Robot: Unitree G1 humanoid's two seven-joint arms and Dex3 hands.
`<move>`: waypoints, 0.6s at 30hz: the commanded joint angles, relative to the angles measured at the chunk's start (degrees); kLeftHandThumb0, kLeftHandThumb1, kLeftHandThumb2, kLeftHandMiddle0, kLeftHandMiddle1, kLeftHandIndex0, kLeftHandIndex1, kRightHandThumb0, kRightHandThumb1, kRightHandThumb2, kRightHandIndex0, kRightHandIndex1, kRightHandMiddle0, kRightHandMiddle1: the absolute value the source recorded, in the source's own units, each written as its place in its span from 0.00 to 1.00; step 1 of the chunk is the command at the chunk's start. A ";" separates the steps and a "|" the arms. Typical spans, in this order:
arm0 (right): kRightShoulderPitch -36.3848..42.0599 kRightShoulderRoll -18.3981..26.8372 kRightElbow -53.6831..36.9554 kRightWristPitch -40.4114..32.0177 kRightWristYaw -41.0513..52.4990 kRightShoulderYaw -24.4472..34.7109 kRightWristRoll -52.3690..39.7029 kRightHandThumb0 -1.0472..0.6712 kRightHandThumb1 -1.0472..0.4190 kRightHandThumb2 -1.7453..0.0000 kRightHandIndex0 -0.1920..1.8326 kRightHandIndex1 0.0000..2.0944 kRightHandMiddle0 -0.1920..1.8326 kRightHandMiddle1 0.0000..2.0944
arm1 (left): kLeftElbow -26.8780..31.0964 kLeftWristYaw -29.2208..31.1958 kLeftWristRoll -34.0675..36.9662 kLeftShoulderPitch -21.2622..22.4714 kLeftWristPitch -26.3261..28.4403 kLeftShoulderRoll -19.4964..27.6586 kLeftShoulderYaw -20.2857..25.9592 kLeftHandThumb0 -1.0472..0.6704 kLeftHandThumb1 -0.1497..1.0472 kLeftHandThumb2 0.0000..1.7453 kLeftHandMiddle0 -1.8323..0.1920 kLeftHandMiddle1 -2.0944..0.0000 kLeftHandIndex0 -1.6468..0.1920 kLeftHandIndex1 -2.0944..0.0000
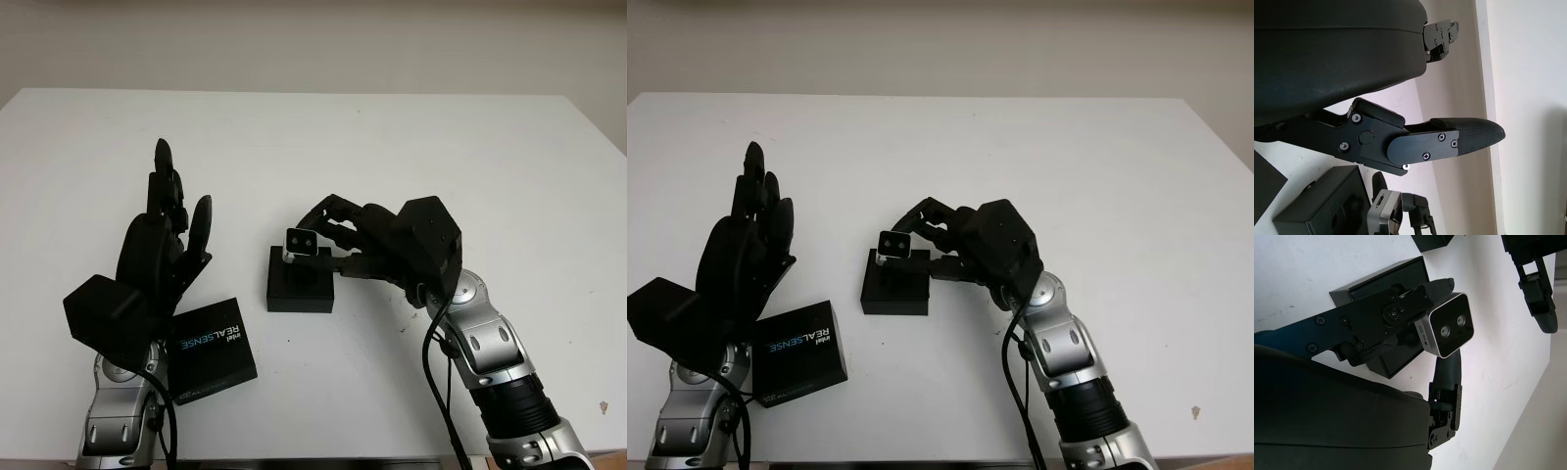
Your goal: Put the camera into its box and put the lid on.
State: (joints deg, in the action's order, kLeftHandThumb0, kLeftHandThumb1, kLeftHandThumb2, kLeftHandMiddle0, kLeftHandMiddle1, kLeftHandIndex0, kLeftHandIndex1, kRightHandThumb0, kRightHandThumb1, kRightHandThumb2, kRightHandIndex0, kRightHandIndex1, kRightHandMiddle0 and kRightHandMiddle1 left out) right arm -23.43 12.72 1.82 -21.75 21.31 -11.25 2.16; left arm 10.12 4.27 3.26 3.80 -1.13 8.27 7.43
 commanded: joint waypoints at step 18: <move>0.82 1.62 7.09 13.29 0.18 -0.22 4.96 0.36 0.04 0.97 0.21 0.03 0.22 0.91 | 1.64 0.43 0.26 -0.66 0.10 0.26 0.19 0.16 1.00 0.30 1.00 1.00 1.00 1.00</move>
State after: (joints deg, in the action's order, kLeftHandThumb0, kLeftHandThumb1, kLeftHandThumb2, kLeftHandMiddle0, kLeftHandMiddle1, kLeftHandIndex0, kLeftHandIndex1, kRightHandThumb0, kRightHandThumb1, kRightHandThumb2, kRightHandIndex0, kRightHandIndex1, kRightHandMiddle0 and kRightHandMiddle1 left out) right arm -22.72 14.12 8.80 -9.41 21.51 -11.47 7.11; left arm 10.51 4.60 3.30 3.59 -1.11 8.31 7.50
